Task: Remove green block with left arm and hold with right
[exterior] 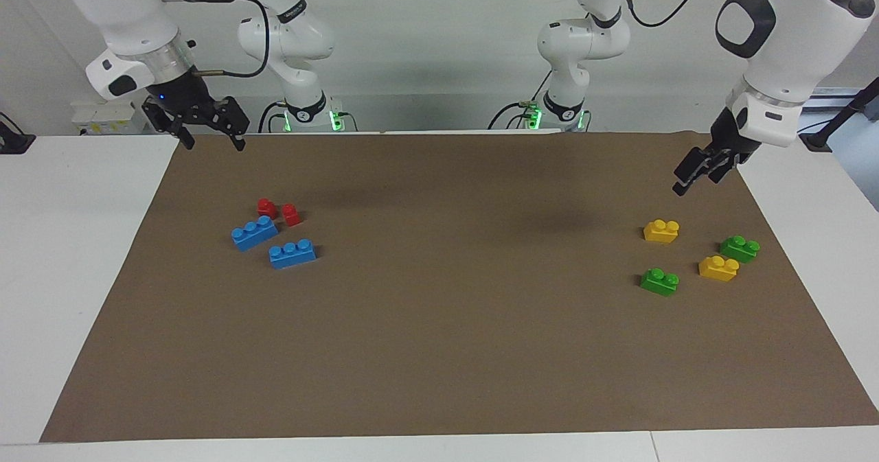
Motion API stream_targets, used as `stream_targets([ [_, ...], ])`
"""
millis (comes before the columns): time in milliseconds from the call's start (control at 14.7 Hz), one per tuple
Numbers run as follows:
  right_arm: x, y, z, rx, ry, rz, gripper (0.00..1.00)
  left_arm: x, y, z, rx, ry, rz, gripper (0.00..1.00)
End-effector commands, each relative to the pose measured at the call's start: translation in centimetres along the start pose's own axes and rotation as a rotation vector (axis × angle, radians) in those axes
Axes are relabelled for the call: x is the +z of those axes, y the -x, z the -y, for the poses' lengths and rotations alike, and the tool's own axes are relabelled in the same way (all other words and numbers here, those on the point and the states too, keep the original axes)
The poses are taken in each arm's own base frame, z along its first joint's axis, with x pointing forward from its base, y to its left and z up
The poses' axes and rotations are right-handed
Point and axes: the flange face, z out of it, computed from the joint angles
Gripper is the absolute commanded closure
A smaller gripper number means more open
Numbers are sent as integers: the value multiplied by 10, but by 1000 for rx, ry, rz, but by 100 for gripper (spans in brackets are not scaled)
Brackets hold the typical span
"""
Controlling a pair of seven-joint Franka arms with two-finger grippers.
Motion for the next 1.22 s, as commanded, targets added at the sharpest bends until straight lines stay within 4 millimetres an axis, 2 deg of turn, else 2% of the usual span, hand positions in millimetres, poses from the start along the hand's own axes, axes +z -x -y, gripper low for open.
stream_targets([
  [0, 13, -9, -2, -22, 23, 40, 0, -9, 15, -13, 137, -95, 23, 0],
  [476, 8, -17, -2, -18, 23, -29, 0, -16, 10, 0, 171, -91, -6, 0],
  [1156, 8, -17, -7, -95, 64, -24, 0, -16, 6, 2, 150, -25, -36, 0],
])
